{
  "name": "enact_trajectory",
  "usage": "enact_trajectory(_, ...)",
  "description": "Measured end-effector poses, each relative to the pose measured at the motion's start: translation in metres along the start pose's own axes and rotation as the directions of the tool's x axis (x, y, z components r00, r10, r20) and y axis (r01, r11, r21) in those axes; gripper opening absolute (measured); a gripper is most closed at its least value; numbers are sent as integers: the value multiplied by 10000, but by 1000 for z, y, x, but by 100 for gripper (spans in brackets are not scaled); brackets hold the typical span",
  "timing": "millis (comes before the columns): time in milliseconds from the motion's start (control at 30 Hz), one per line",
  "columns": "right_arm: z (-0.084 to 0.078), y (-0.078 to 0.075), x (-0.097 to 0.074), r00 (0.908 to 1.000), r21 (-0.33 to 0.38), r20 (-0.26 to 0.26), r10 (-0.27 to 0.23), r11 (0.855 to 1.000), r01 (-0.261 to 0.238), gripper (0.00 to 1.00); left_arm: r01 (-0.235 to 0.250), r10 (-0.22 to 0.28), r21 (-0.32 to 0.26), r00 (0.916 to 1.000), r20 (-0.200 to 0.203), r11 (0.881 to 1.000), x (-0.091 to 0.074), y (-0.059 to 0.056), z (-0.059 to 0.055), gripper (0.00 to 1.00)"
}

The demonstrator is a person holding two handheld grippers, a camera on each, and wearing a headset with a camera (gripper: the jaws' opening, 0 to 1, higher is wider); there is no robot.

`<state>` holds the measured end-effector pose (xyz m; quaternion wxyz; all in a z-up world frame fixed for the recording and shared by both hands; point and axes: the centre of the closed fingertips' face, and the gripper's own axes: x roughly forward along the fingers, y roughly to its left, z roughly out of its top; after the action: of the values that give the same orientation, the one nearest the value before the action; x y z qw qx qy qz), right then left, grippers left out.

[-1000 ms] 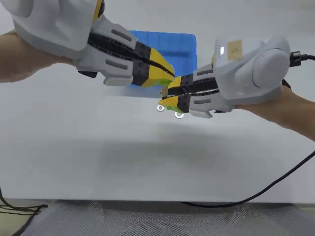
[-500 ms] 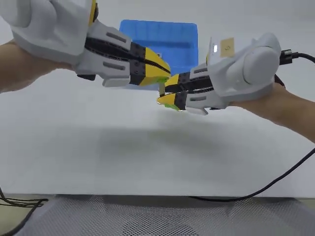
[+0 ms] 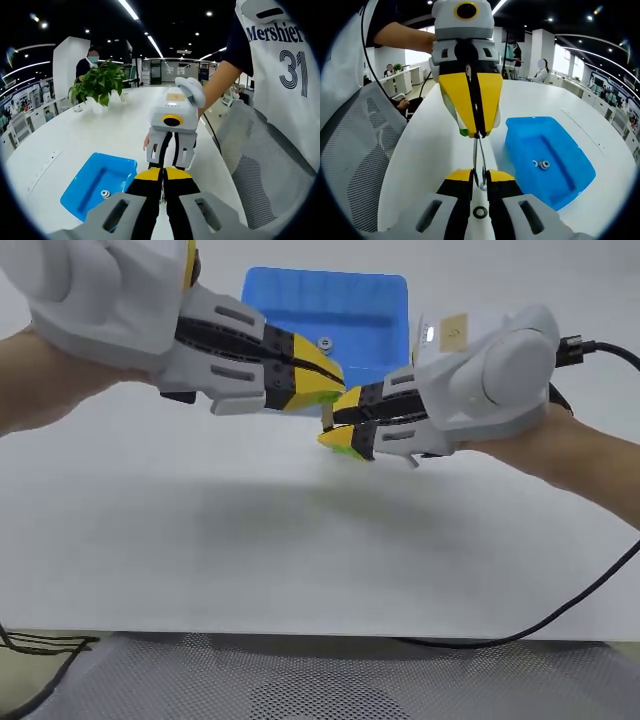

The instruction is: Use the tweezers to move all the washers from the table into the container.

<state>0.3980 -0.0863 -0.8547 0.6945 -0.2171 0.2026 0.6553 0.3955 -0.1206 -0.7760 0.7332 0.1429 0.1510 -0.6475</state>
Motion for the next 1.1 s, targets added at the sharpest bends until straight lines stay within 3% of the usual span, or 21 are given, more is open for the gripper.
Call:
enact_trajectory(400,-1,0,2,10000,137,57,19,9999,-20,12,13,-9,-221,9998,216,9998,1,0,0,5)
enact_trajectory(767,1,4,0,9999,-282,-62,103,9995,-105,15,138,-135,-194,9998,153,9997,1,-1,-1,5)
enact_trajectory(1100,1,3,-2,9998,-381,-128,174,9991,-179,11,221,-219,-172,9997,100,9996,2,-1,-1,5)
